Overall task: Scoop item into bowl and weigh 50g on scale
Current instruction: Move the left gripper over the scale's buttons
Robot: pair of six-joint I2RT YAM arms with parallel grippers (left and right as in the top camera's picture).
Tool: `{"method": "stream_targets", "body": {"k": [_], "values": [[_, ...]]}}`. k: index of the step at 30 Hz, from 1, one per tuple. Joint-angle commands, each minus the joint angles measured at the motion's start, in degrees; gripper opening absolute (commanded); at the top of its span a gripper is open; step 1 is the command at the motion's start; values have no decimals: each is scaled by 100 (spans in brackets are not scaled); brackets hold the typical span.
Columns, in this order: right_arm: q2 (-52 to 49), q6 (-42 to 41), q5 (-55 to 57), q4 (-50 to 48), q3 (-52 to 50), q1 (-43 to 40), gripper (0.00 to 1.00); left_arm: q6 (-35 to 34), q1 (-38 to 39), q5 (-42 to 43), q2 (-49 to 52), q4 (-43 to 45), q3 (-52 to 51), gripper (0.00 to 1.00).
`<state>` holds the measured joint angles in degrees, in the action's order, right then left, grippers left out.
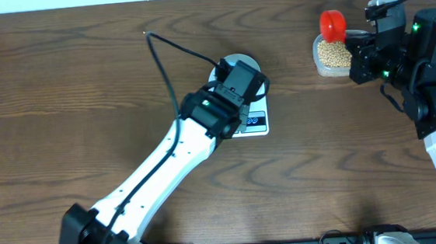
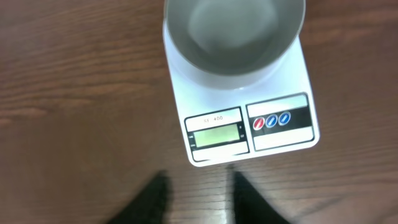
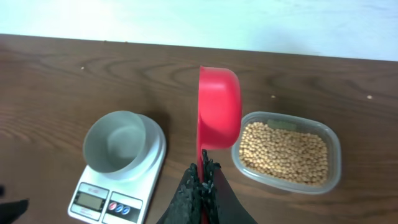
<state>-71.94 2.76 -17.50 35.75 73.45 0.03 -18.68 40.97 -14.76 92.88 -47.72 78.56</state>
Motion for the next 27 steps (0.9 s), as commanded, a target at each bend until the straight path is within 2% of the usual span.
{"method": "stream_targets", "body": {"k": [1, 3, 8, 14, 27], "values": [[15, 125, 155, -2, 133, -85, 1, -328, 61, -72, 269, -22, 85, 7], [15, 122, 153, -15, 133, -85, 1, -693, 63, -59, 426, -26, 79, 7], [13, 144, 153, -39, 133, -85, 1, -1086, 63, 85, 754, -9, 15, 7], [13, 229, 155, -48, 133, -85, 1, -1102, 63, 763, 894, 387, -164, 7], [13, 229, 155, -247, 133, -85, 1, -1056, 31, 1036, 1329, 752, -197, 7]]}}
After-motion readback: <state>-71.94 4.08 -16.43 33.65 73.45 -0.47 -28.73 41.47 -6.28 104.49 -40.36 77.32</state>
